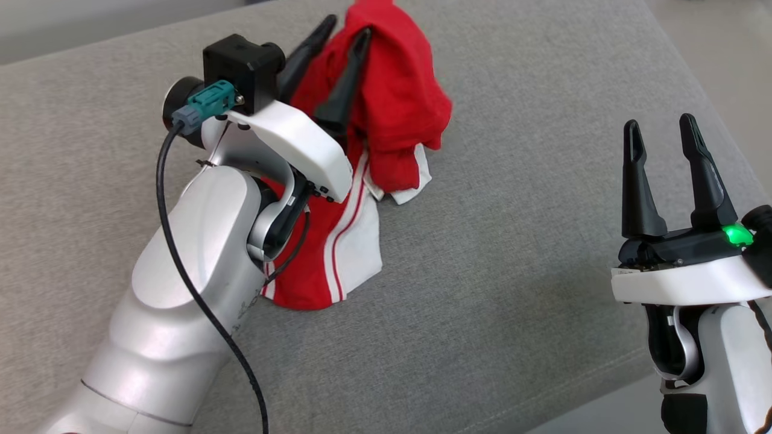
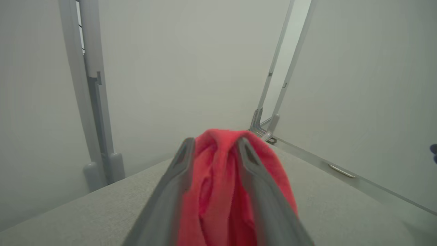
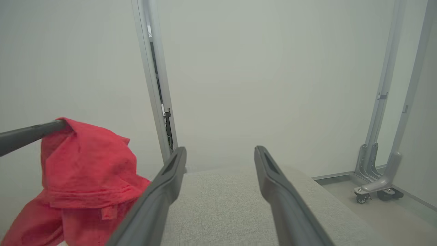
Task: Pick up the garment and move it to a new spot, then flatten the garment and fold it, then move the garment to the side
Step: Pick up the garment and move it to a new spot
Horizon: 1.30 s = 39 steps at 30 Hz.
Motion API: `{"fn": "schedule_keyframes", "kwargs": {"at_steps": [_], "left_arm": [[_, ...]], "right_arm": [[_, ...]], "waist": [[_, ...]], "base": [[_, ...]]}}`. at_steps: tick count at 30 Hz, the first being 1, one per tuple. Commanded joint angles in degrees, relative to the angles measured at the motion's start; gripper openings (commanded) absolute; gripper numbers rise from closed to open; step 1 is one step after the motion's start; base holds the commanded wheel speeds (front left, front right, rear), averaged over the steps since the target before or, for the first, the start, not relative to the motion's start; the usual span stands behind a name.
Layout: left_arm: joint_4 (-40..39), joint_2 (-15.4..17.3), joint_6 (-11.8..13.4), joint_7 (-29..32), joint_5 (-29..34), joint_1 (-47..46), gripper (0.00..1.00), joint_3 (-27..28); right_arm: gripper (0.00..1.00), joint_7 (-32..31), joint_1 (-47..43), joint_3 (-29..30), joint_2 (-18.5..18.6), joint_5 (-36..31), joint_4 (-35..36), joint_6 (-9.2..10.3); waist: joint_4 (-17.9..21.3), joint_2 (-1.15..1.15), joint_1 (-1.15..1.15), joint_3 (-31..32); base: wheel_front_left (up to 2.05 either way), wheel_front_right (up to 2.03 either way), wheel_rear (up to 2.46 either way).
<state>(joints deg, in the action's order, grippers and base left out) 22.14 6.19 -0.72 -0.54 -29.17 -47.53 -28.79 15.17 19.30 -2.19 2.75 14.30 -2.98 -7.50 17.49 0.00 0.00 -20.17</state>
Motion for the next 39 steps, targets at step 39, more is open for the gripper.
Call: {"fn": "schedule_keyframes", "kwargs": {"at_steps": [39], "left_arm": [[-16.07, -0.67, -2.61, -14.54, 7.70, 40.54, 1.00, 21.49]], "right_arm": [[1.00, 0.15, -9.93, -2.58, 0.28, -10.15, -5.52, 0.02]], "waist": [[-21.90, 0.00, 0.00, 15.95]], "base": [[0.00, 0.00, 0.00]]}}
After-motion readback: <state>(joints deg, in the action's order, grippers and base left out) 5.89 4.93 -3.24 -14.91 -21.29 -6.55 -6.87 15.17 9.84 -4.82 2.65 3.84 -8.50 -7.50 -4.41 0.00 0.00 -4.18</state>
